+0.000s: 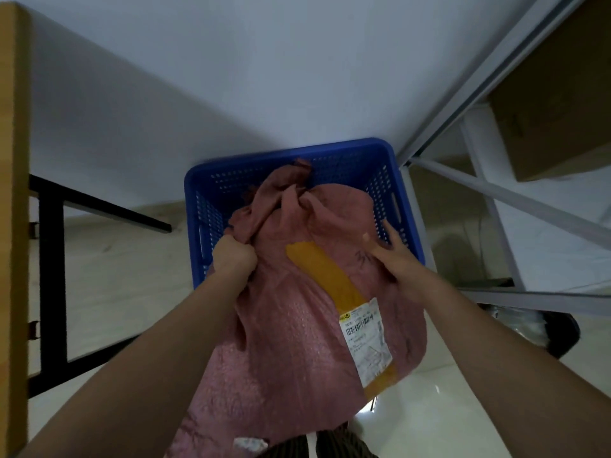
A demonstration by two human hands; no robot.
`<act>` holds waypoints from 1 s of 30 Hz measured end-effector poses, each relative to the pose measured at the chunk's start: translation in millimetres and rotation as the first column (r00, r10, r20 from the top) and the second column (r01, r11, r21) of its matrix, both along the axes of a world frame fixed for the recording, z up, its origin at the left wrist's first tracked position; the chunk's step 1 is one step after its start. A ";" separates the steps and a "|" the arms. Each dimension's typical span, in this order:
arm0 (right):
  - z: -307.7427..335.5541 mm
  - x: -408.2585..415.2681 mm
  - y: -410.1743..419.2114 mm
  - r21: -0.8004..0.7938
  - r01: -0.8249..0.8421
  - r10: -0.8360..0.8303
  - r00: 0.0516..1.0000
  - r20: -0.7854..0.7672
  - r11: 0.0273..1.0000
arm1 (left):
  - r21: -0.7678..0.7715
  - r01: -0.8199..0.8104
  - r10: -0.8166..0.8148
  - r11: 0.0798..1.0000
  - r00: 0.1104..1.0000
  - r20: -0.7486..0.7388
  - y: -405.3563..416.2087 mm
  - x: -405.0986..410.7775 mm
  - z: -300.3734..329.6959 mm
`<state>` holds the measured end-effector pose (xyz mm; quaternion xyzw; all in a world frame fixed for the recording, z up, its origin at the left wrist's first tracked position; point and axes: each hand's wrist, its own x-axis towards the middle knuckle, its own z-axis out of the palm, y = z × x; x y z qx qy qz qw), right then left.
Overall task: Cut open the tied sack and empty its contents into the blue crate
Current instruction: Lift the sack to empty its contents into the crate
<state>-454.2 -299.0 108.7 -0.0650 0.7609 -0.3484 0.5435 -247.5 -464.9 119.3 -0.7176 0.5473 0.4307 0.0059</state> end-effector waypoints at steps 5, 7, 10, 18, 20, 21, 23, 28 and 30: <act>-11.2 0.2 25.4 -0.046 0.036 -0.034 0.999 0.029 0.998 | -0.019 -0.098 0.097 0.995 0.995 -0.029 -3.5 4.6 -0.8; -15.1 4.3 32.7 0.004 -0.060 0.060 0.994 -0.092 0.998 | 0.005 -0.191 0.190 0.982 0.977 -0.095 -6.4 2.8 2.5; -16.4 16.5 33.6 0.095 -0.172 0.189 0.958 -0.216 0.980 | 0.202 -0.333 0.370 0.921 0.909 -0.190 -14.1 -4.7 8.0; -30.7 28.1 16.8 0.205 -0.097 0.150 0.953 -0.264 0.974 | 0.031 0.229 -0.229 0.973 0.973 -0.021 -9.8 0.2 9.5; -30.1 27.5 9.8 0.275 -0.063 0.158 0.927 -0.339 0.959 | -0.128 0.442 -0.429 0.888 0.896 0.116 4.4 0.7 22.9; -31.3 26.6 6.4 0.287 -0.043 0.146 0.927 -0.347 0.957 | -0.178 0.531 -0.511 0.828 0.847 0.147 10.6 1.8 27.8; -32.6 24.8 -0.5 0.287 -0.005 0.097 0.946 -0.310 0.958 | -0.172 0.663 -0.640 0.728 0.748 0.175 21.2 7.2 31.1; -33.3 21.6 2.5 0.330 0.010 0.096 0.949 -0.302 0.944 | 0.055 0.734 -0.726 0.677 0.654 0.211 30.0 38.1 -6.4; -32.7 20.2 11.9 0.367 -0.025 0.149 0.938 -0.313 0.930 | 0.123 0.712 -0.720 0.691 0.662 0.210 36.6 50.2 -22.9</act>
